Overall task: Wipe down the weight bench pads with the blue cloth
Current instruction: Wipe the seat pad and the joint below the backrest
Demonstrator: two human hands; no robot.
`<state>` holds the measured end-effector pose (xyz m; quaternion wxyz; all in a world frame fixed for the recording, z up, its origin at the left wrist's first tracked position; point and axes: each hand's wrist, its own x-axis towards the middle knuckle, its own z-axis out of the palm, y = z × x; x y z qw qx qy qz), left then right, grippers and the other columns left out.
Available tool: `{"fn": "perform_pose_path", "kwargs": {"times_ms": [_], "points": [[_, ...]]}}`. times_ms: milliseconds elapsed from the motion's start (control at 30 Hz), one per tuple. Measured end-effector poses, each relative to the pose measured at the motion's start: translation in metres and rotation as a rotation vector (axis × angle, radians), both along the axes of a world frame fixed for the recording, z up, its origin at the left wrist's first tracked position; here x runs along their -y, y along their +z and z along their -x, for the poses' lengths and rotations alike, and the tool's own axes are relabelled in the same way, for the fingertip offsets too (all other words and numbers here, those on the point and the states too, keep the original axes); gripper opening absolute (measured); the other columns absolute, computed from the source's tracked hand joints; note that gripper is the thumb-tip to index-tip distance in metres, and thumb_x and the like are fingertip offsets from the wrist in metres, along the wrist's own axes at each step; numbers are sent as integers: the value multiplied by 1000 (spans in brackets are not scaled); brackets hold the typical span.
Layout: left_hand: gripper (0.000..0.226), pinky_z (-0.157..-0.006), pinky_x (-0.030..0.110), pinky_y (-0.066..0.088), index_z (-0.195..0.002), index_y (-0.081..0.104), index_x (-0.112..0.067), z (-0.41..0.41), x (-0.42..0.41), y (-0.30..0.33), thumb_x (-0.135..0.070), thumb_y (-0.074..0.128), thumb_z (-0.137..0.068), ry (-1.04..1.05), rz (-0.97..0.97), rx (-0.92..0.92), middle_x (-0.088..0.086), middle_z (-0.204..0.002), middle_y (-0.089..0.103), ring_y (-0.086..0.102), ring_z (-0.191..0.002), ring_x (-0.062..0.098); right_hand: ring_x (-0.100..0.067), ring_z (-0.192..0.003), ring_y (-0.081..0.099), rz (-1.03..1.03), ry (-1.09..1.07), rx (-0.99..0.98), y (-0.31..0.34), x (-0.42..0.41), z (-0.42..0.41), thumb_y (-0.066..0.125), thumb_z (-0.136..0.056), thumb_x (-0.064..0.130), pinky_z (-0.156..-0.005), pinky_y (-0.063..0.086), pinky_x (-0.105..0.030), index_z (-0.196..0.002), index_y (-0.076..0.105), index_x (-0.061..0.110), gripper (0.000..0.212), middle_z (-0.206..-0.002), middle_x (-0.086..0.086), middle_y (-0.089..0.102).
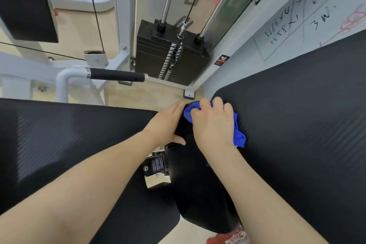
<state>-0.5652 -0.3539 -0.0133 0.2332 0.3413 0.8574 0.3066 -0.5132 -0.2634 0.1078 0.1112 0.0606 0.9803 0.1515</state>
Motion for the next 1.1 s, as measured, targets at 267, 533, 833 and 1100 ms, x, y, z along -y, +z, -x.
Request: {"fn": "perform_pose_path", "kwargs": {"times_ms": [267,533,833,1100], "points": [[117,-103,41,39,-144,18,-11,1,-2,-8,-38,87,-54,33,-30,22,8,-145,33,40,-128,28,-29,-102,42,19,49,-16,-3,0,22,44,-87,8,-81,31,-37,-95,65,15,23,-98,-3,58],[111,-114,43,20,-144,17,-20,-3,2,-6,-44,82,-58,60,24,-66,2,-146,33,32,-135,24,-24,-71,51,42,136,-33,-11,-4,-39,62,-62,10,-63,33,-34,-68,67,15,9,-74,-2,60],[113,-106,43,35,-143,20,-15,-1,-2,-4,-43,85,-55,34,24,-14,8,-138,44,43,-127,29,-20,-76,51,-168,226,-24,-1,-7,-38,43,-74,10,-66,34,-32,-70,66,23,27,-70,5,53],[105,-115,52,12,-149,-1,-25,-19,12,1,-46,70,-75,11,95,-105,1,-158,10,13,-145,22,-22,-74,48,10,46,26,-8,-4,-102,66,-63,12,-62,36,-33,-72,64,18,11,-77,0,56]]}}
